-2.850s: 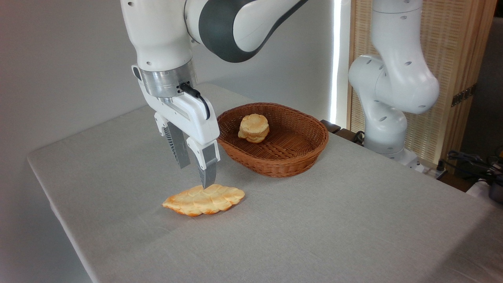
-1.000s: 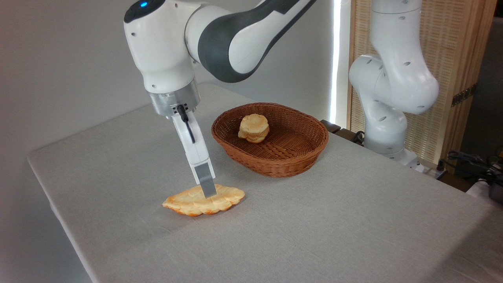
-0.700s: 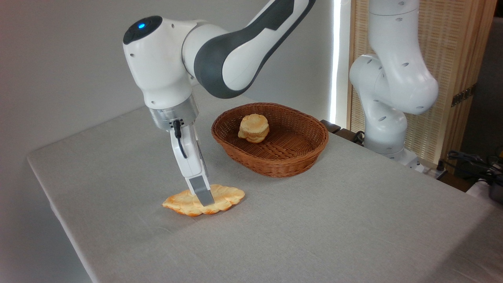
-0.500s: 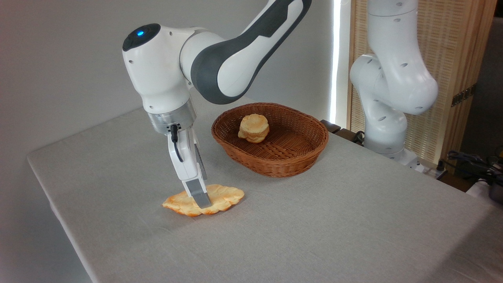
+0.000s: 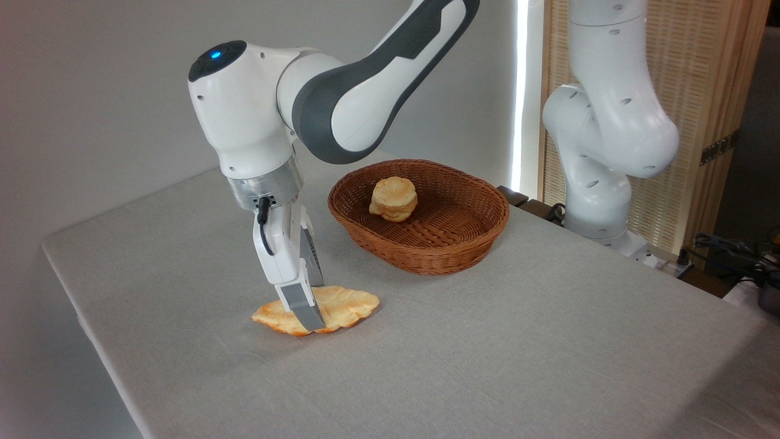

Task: Put bread into the basket
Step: 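Lower the gripper onto the bread slice and close the fingers on it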

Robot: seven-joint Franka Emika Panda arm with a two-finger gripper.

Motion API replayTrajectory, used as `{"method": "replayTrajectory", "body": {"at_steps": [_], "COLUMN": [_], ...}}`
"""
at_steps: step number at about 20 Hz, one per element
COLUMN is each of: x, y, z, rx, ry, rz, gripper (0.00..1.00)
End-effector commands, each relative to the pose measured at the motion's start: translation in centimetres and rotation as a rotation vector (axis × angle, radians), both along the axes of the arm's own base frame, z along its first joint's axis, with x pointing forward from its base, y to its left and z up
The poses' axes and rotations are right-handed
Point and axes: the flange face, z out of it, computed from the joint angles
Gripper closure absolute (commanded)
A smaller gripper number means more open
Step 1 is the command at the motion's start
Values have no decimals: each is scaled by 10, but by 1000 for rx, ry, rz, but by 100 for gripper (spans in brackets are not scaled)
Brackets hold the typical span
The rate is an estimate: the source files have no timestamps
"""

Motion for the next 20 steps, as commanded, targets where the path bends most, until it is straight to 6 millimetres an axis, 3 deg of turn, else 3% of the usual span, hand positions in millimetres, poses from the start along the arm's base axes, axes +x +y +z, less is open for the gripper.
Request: {"method": "replayTrajectory", "body": {"at_steps": [1,10,11,14,15,20], "x": [3,1,2,1,1,1], "y": [-1,-13,-13,-13,-13,-12], "z": [-4,-13,-13,-12,-11,-7], "rx": [19,21,21,21,21,14], "ry": [-29,-10,-10,-9,-9,-15], "rz": [-46,-55,-54,-57,-58,-54], "gripper": [0,0,8,61,69,69]}}
